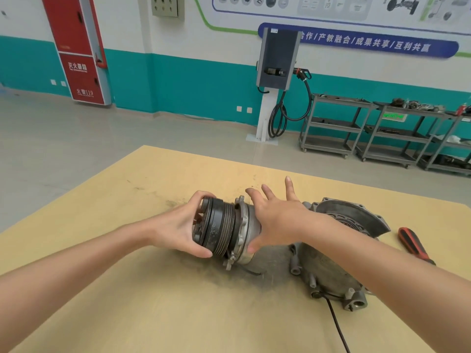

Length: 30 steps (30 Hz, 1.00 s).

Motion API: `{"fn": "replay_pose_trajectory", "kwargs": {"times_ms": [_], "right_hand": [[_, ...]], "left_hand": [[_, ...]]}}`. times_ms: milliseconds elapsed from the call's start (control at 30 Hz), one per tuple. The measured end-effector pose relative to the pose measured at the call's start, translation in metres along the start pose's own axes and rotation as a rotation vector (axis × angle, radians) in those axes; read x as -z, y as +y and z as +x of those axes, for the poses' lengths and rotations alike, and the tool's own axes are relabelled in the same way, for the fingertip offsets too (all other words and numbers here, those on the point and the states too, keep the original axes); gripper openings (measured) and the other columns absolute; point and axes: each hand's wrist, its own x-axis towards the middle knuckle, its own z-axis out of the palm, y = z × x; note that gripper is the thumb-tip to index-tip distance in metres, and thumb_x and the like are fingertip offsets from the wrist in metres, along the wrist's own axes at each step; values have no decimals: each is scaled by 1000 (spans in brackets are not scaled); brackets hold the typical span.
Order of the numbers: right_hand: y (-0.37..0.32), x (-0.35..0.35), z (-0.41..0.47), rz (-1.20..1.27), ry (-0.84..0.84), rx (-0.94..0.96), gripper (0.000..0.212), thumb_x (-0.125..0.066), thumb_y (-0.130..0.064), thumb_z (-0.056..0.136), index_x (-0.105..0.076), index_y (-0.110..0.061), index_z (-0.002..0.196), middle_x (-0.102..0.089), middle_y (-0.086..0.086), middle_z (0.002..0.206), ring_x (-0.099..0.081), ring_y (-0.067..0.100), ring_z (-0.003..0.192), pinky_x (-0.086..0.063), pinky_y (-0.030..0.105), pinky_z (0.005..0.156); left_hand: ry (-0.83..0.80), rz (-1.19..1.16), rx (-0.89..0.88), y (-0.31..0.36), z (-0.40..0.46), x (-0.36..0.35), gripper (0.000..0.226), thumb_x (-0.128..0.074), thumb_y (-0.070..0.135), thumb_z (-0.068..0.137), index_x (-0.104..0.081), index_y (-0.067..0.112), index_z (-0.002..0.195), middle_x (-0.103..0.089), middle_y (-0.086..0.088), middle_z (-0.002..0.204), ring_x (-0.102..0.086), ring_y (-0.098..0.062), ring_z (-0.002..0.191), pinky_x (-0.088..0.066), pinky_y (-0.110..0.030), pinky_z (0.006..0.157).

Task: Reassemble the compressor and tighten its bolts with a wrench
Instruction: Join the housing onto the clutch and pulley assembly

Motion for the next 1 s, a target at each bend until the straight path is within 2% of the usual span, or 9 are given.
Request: {"fn": "replay_pose_trajectory", "kwargs": {"times_ms": [167,233,367,433,600,700,767,900,1000], "right_hand": [[-5,6,-12,164,33,72,130,-70,-69,72,17,-17,153,-6,5,165,14,20,150,26,57,110],[-10,6,-17,251,84,129,129,-72,-67,70,15,-19,154,-3,3,165,14,17,150,26,53,111],[-23,-2,-24,305,106,157,128,-74,-63,72,12,-16,154,-2,4,165,10,17,151,23,54,114],[-25,-7,-27,327,109,122,126,-73,-62,72,9,-13,154,-8,5,164,4,19,152,20,55,115],[-11,-20,-55,542,160,9,121,-78,-56,72,0,-15,155,-17,3,162,-7,22,151,2,38,120],[11,-20,-93,666,214,-77,128,-75,-60,71,16,-29,154,-23,4,161,-18,21,149,-29,32,111],[27,-18,-122,690,332,-78,124,-64,-74,62,16,-42,151,-28,-10,158,-24,9,146,-30,27,111],[44,-15,-157,812,481,-21,111,-53,-80,49,8,-64,140,-17,-49,141,-21,-16,138,-24,14,110],[44,-13,-155,797,467,-5,115,-50,-78,53,4,-48,151,-10,-39,149,-24,-21,132,-23,19,114]], "left_hand": [[-65,61,121,19,-10,19,94,-88,39,59,-25,34,129,-62,10,118,-60,-7,111,-48,-37,98],[-118,111,162,32,-8,29,95,-88,41,57,-26,32,128,-65,10,113,-62,-7,108,-51,-37,93],[-240,332,227,66,7,37,91,-90,41,58,-29,26,124,-63,13,100,-62,1,89,-48,-15,70],[-309,443,249,84,20,33,88,-90,39,61,-29,23,122,-59,11,99,-59,-7,92,-49,-19,74],[-540,837,313,136,75,-6,100,-82,50,69,-24,15,143,-49,-5,130,-51,-27,119,-46,-36,98],[-633,1102,374,160,103,-34,108,-76,59,72,-22,10,151,-41,-10,147,-49,-30,126,-45,-36,95],[-648,1176,422,164,106,-38,109,-74,61,73,-20,9,152,-36,-12,152,-48,-33,128,-45,-36,91],[-612,1071,411,157,89,-25,113,-74,59,75,-10,9,154,-34,-9,151,-44,-30,131,-41,-33,86],[-512,755,433,140,72,-13,124,-78,55,72,7,17,153,-31,-10,155,-37,-31,138,-39,-39,106]]}}
